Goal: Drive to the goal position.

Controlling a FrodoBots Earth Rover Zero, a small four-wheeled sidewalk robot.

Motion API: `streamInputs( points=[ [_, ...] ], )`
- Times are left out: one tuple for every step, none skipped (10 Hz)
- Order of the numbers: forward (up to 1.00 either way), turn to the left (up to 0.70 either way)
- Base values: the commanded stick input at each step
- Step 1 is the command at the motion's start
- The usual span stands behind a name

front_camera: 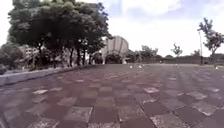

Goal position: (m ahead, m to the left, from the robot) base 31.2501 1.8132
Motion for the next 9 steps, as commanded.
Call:
streamInputs(
  points=[
    [1.00, 0.00],
    [1.00, 0.00],
    [1.00, 0.00],
    [1.00, 0.00],
    [1.00, 0.00],
    [1.00, 0.00],
    [1.00, 0.00],
    [1.00, 0.00],
    [1.00, 0.00]
  ],
)
